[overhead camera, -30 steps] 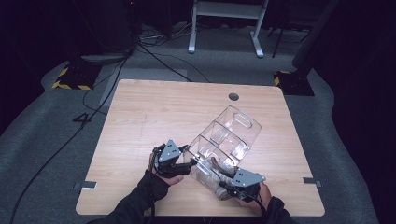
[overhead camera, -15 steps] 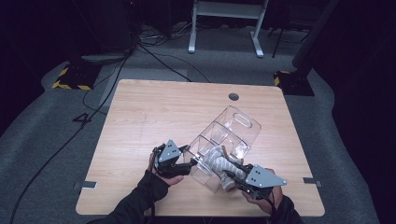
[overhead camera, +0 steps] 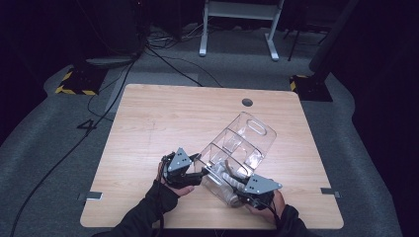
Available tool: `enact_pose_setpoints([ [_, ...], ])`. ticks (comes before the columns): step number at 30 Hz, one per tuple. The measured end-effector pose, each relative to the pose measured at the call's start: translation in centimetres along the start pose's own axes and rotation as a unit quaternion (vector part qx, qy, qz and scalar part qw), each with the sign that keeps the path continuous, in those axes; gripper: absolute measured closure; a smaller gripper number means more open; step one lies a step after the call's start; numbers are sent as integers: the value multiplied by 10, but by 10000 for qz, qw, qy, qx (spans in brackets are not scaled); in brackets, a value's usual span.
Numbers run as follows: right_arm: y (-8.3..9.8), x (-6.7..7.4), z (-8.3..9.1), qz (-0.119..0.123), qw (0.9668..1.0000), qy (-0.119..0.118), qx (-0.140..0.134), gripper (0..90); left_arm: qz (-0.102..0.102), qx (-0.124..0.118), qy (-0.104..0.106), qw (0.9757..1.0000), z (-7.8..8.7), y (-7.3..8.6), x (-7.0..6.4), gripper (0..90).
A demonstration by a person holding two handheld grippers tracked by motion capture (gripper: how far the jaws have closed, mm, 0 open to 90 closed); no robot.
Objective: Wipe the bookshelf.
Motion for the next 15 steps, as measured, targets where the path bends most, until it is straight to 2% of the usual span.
enact_pose_setpoints([
  [1, 3, 2, -3, 64, 9999, -24, 96, 717, -2, 2, 1, 10000, 0, 0, 0, 418],
  [3, 8, 5, -9, 31, 9998, -103, 168, 716, 0, 12, 2, 10000, 0, 0, 0, 417],
  [5, 4, 4, -8, 145, 9997, -12, 220, 717, -1, 7, 3, 10000, 0, 0, 0, 416],
  [6, 0, 3, -5, 193, 9996, 111, 193, 718, 0, 7, 5, 10000, 0, 0, 0, 416],
  [9, -13, -4, 9, 318, 9984, 473, -22, 721, 0, -2, 19, 10000, 0, 0, 0, 415],
  [12, -30, -13, 21, 467, 9961, 697, -267, 722, 11, -12, 29, 10000, 0, 0, -1, 414],
  [15, -45, -20, 27, 471, 9941, 825, -516, 721, 21, -13, 42, 10000, 0, 1, -1, 414],
])
Point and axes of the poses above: each handheld gripper's, and its own axes: z roughly backward along the jaws, y roughly out of its underside, x roughly to its left, the point moved 2 cm from there along -z, roughly forward along the jaws, and after that the axes turned 13 degrees about z, right-handed, at the moved point
